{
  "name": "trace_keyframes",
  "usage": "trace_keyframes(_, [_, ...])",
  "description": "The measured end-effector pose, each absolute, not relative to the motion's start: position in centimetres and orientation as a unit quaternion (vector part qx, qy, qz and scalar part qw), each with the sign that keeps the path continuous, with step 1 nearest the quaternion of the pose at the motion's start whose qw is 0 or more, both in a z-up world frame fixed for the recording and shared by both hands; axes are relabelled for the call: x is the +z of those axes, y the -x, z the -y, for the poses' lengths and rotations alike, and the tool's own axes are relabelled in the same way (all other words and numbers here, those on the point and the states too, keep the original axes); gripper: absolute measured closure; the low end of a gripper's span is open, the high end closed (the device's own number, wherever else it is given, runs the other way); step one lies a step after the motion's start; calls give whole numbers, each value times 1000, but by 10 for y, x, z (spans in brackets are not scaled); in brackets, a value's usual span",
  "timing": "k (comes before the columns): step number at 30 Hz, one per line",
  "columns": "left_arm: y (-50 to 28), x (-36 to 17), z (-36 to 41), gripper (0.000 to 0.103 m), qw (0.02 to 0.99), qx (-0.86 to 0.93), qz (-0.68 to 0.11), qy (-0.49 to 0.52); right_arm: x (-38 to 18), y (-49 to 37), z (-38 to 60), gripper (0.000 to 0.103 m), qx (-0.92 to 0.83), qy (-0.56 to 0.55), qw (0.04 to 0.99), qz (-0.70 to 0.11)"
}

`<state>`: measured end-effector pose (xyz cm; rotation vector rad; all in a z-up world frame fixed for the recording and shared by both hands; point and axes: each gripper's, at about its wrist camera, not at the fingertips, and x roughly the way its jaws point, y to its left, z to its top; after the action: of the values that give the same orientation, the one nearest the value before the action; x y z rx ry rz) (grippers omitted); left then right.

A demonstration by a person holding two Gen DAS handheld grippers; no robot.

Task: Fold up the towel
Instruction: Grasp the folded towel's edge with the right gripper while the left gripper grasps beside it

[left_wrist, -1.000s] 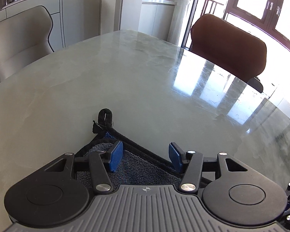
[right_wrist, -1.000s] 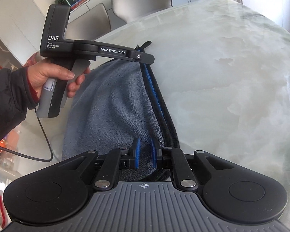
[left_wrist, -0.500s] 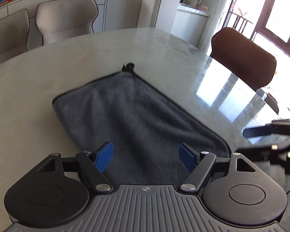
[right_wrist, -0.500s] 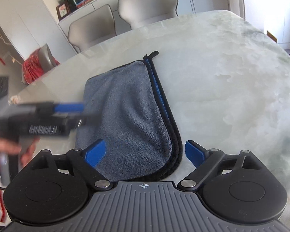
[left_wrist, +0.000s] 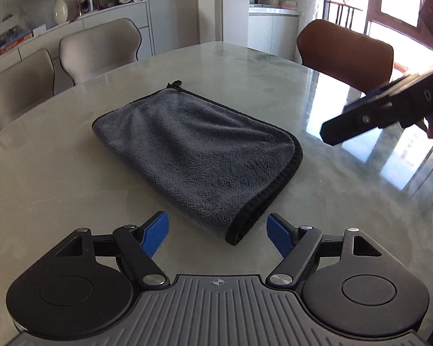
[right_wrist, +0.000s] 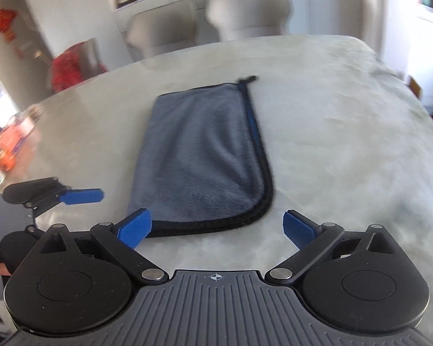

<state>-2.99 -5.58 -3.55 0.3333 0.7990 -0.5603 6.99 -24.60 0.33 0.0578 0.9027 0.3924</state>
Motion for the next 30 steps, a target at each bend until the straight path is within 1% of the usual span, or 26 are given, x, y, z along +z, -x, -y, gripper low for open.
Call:
trace_keyframes(2, [33,-40,68,24,870,-256,-376,-190,1,-73,239,6,225,25,873,-432])
trace_keyframes(5, [39,-45,89,23,874,-218,-371,-225,-7,-73,230,6,271,153,855,-414])
trace_keyframes(8, [44,-50,103,23,878,-183,-373,-237,-16,-71,235,6,316,235,834,-387])
trace_keyframes(11, [43,-52,111,23,878,-182,-376,-235,-23,-72,244,8,346,279,816,-369])
trace_keyframes(12, [43,-53,116,23,876,-185,-372,-244,-25,-73,246,10,355,294,810,-363])
trace_keyframes(14, [47,-54,119,23,878,-186,-355,-263,-29,-71,251,16,368,321,804,-340])
trace_keyframes(16, [49,-57,124,23,876,-187,-339,-290,-34,-68,255,28,386,358,790,-314])
trace_keyframes(17, [48,-58,126,23,874,-186,-340,-293,-37,-66,256,31,394,373,784,-302])
trace_keyframes(18, [45,-60,127,23,872,-184,-345,-293,-40,-65,258,39,403,386,777,-292])
trace_keyframes(19, [42,-61,128,23,871,-183,-350,-293,-43,-66,259,41,413,396,769,-284])
trace_keyframes(26, [41,-66,131,23,864,-188,-363,-293,-58,-74,265,41,445,414,749,-262])
trace_keyframes(30, [40,-66,129,23,859,-205,-361,-299,-65,-72,263,41,451,443,740,-232])
